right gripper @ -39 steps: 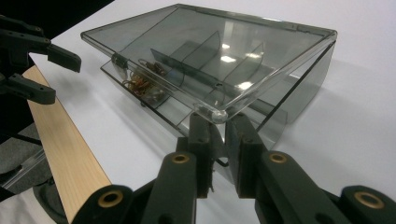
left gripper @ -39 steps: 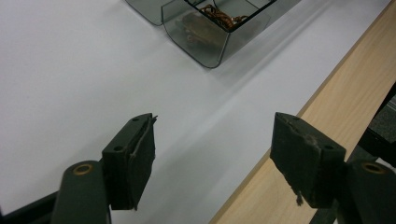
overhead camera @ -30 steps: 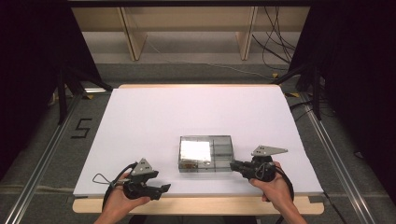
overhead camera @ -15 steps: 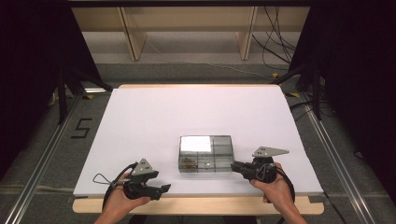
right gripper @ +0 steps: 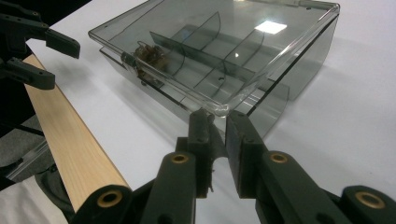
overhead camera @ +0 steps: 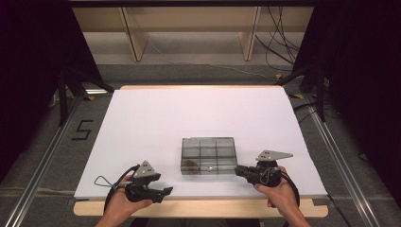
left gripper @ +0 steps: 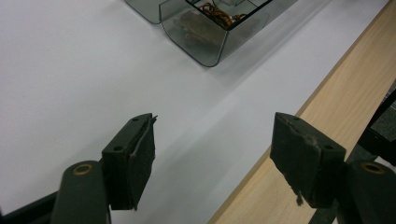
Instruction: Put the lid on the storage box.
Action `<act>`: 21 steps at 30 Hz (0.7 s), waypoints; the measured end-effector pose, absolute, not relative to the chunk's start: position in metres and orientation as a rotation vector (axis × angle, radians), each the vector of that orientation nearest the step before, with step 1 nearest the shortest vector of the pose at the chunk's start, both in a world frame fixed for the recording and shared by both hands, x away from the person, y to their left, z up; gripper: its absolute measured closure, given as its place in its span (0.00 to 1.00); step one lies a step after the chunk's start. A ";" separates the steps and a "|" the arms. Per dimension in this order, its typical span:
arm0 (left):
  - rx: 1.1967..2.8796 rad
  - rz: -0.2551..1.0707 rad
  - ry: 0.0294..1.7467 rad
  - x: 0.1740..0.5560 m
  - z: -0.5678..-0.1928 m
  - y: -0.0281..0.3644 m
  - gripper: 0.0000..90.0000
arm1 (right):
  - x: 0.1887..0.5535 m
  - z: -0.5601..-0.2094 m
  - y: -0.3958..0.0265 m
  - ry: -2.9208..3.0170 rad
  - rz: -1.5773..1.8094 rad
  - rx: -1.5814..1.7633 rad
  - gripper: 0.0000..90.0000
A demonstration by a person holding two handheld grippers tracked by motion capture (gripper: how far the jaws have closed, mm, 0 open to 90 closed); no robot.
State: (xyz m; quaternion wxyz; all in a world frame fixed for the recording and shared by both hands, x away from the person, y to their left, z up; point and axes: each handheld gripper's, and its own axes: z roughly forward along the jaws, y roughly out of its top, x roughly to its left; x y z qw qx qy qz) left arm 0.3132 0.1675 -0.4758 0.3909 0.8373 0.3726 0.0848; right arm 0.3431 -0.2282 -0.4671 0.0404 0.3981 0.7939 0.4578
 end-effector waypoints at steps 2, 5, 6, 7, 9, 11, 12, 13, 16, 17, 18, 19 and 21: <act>2.144 0.220 0.931 0.314 -0.475 0.169 0.34 | 0.343 -0.468 -0.228 2.427 1.413 1.224 0.90; 2.142 0.221 0.931 0.314 -0.475 0.169 0.34 | 0.343 -0.469 -0.230 2.431 1.385 1.195 0.89; 2.140 0.220 0.933 0.314 -0.475 0.169 0.34 | 0.343 -0.470 -0.230 2.430 1.367 1.193 0.89; 2.140 0.220 0.934 0.314 -0.475 0.169 0.34 | 0.341 -0.470 -0.229 2.444 1.365 1.240 0.89; 2.137 0.219 0.938 0.313 -0.475 0.169 0.34 | 0.343 -0.472 -0.231 2.437 1.369 1.202 0.89; 2.132 0.215 0.946 0.313 -0.475 0.168 0.34 | 0.342 -0.472 -0.230 2.449 1.381 1.210 0.89; 2.133 0.215 0.946 0.313 -0.475 0.168 0.34 | 0.342 -0.471 -0.230 2.445 1.368 1.207 0.89; 2.134 0.217 0.945 0.313 -0.475 0.168 0.34 | 0.341 -0.471 -0.231 2.442 1.360 1.204 0.89; 2.132 0.219 0.942 0.313 -0.475 0.168 0.34 | 0.339 -0.471 -0.230 2.442 1.371 1.246 0.87; 2.129 0.218 0.944 0.313 -0.475 0.168 0.34 | 0.340 -0.471 -0.231 2.429 1.382 1.222 0.86; 2.130 0.218 0.943 0.313 -0.475 0.168 0.34 | 0.341 -0.471 -0.233 2.453 1.382 1.211 0.84; 2.126 0.220 0.948 0.313 -0.475 0.168 0.34 | 0.338 -0.470 -0.233 2.433 1.365 1.265 0.81; 2.131 0.224 0.947 0.313 -0.475 0.168 0.34 | 0.336 -0.469 -0.234 2.403 1.375 1.278 0.72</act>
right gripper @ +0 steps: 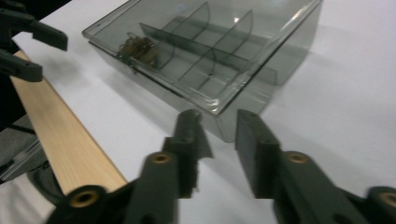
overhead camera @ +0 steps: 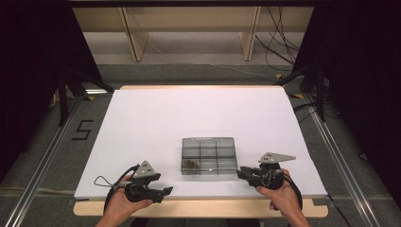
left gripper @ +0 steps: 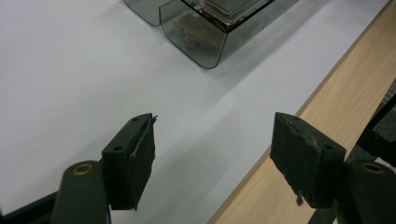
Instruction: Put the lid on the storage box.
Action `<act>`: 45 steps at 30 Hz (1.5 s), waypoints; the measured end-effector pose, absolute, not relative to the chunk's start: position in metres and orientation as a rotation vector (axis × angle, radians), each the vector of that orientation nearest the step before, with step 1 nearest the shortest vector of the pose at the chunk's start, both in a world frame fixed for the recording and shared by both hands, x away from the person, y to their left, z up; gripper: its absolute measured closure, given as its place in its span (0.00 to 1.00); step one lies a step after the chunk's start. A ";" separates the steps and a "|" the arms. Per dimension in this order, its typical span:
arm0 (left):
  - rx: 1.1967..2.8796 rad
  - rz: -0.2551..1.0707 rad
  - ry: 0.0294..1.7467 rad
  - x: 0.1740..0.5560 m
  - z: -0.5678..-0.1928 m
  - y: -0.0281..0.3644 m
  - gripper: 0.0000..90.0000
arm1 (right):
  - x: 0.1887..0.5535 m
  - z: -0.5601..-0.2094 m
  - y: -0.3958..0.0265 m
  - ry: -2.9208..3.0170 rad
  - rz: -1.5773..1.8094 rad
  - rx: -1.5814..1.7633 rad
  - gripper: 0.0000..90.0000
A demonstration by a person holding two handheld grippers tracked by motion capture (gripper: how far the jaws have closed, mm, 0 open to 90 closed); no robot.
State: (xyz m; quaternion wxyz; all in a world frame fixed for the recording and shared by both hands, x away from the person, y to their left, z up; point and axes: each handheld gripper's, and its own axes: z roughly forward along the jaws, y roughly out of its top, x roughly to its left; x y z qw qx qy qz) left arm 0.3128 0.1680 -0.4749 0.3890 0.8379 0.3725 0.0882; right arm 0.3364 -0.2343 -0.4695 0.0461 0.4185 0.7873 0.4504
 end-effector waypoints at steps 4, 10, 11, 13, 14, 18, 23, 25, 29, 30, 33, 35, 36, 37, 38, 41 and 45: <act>2.123 0.219 0.945 0.312 -0.475 0.167 0.34 | 0.335 -0.471 -0.237 2.353 1.374 1.289 0.56; 2.140 0.229 0.942 0.313 -0.475 0.168 0.34 | 0.331 -0.473 -0.239 2.320 1.360 1.316 0.45; 2.135 0.228 0.944 0.313 -0.475 0.167 0.34 | 0.332 -0.474 -0.241 2.319 1.346 1.297 0.44; 2.135 0.226 0.944 0.312 -0.475 0.167 0.34 | 0.332 -0.476 -0.242 2.325 1.351 1.285 0.43; 2.136 0.227 0.944 0.312 -0.475 0.167 0.34 | 0.329 -0.475 -0.240 2.330 1.349 1.335 0.43; 2.122 0.219 0.944 0.312 -0.475 0.166 0.34 | 0.325 -0.476 -0.241 2.317 1.337 1.339 0.40; 2.142 0.223 0.927 0.312 -0.475 0.167 0.34 | 0.322 -0.478 -0.244 2.311 1.332 1.293 0.38; 2.134 0.214 0.942 0.312 -0.476 0.166 0.34 | 0.320 -0.479 -0.244 2.318 1.338 1.284 0.36; 2.132 0.214 0.943 0.312 -0.476 0.166 0.34 | 0.317 -0.483 -0.245 2.314 1.323 1.236 0.32; 2.133 0.213 0.942 0.312 -0.476 0.166 0.34 | 0.314 -0.482 -0.244 2.326 1.323 1.268 0.31; 2.133 0.211 0.942 0.312 -0.476 0.166 0.33 | 0.310 -0.484 -0.243 2.321 1.323 1.272 0.29; 2.134 0.214 0.935 0.312 -0.476 0.166 0.32 | 0.310 -0.485 -0.245 2.338 1.300 1.210 0.28; 2.134 0.215 0.933 0.312 -0.477 0.166 0.32 | 0.310 -0.485 -0.245 2.333 1.294 1.198 0.28; 2.136 0.216 0.937 0.312 -0.476 0.165 0.32 | 0.307 -0.484 -0.243 2.348 1.296 1.235 0.27; 2.135 0.217 0.934 0.312 -0.477 0.165 0.32 | 0.308 -0.485 -0.245 2.347 1.285 1.188 0.27; 2.137 0.226 0.938 0.312 -0.477 0.165 0.31 | 0.305 -0.485 -0.244 2.350 1.278 1.192 0.25; 2.146 0.229 0.935 0.312 -0.477 0.165 0.30 | 0.301 -0.486 -0.242 2.363 1.272 1.196 0.24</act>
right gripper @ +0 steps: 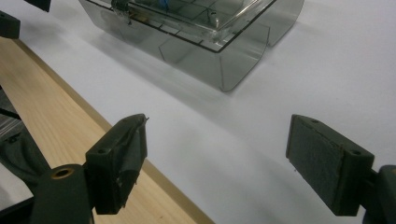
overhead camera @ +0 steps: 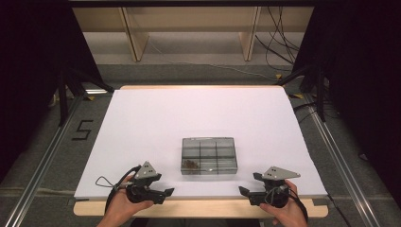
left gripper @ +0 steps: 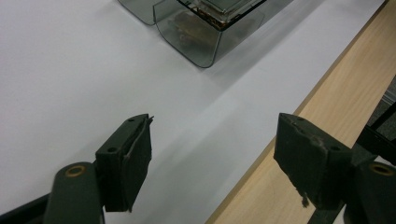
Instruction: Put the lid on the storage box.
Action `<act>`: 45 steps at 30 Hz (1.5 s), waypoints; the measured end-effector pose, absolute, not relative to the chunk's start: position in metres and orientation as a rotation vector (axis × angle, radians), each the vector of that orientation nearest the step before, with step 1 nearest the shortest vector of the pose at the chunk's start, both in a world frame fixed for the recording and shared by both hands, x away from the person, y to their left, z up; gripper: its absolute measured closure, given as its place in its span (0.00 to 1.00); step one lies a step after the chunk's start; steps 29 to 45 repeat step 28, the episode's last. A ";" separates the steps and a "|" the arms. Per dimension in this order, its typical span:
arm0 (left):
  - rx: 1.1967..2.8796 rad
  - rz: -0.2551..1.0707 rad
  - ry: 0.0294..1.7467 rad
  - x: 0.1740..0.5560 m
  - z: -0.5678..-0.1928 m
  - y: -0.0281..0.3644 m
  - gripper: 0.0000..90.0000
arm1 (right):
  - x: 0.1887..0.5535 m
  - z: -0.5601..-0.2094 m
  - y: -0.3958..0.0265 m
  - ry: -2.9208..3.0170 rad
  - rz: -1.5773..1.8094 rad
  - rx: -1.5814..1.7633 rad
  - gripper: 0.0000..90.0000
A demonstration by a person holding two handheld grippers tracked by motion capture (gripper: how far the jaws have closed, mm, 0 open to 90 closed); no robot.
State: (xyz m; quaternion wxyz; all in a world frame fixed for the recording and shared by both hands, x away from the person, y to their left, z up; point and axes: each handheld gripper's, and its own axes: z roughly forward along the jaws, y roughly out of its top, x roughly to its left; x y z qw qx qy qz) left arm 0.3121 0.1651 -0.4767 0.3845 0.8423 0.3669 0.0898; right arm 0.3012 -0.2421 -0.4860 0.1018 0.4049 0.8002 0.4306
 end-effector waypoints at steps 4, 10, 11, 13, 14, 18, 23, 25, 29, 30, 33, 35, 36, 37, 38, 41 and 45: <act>2.145 0.229 0.934 0.312 -0.477 0.165 0.30 | 0.299 -0.487 -0.242 2.366 1.258 1.179 0.23; 2.147 0.224 0.920 0.312 -0.477 0.165 0.30 | 0.295 -0.488 -0.241 2.392 1.227 1.177 0.23; 2.147 0.224 0.919 0.312 -0.477 0.165 0.30 | 0.297 -0.489 -0.242 2.393 1.233 1.137 0.23; 2.147 0.223 0.920 0.312 -0.477 0.165 0.30 | 0.296 -0.489 -0.241 2.394 1.220 1.156 0.23; 2.147 0.224 0.920 0.312 -0.477 0.165 0.30 | 0.295 -0.489 -0.241 2.396 1.205 1.158 0.23; 2.138 0.216 0.936 0.311 -0.478 0.164 0.30 | 0.294 -0.489 -0.241 2.399 1.194 1.178 0.23; 2.149 0.224 0.918 0.312 -0.477 0.165 0.30 | 0.297 -0.491 -0.241 2.405 1.200 1.133 0.23; 2.147 0.224 0.919 0.312 -0.477 0.165 0.30 | 0.297 -0.492 -0.241 2.406 1.198 1.133 0.23; 2.145 0.225 0.919 0.312 -0.477 0.165 0.30 | 0.296 -0.491 -0.242 2.396 1.185 1.135 0.23; 2.145 0.225 0.919 0.312 -0.477 0.165 0.30 | 0.296 -0.491 -0.242 2.396 1.185 1.135 0.23; 2.145 0.225 0.919 0.312 -0.477 0.165 0.30 | 0.296 -0.491 -0.242 2.396 1.185 1.135 0.23; 2.145 0.225 0.919 0.312 -0.477 0.165 0.30 | 0.296 -0.491 -0.242 2.396 1.185 1.135 0.23; 2.145 0.225 0.919 0.312 -0.477 0.165 0.30 | 0.296 -0.491 -0.242 2.396 1.185 1.135 0.23; 2.145 0.225 0.919 0.312 -0.477 0.165 0.30 | 0.296 -0.491 -0.242 2.396 1.185 1.135 0.23; 2.145 0.225 0.919 0.312 -0.477 0.165 0.30 | 0.296 -0.491 -0.242 2.396 1.185 1.135 0.23; 2.145 0.225 0.919 0.312 -0.477 0.165 0.30 | 0.296 -0.491 -0.242 2.396 1.185 1.135 0.23; 2.145 0.225 0.919 0.312 -0.477 0.165 0.30 | 0.296 -0.491 -0.242 2.396 1.185 1.135 0.23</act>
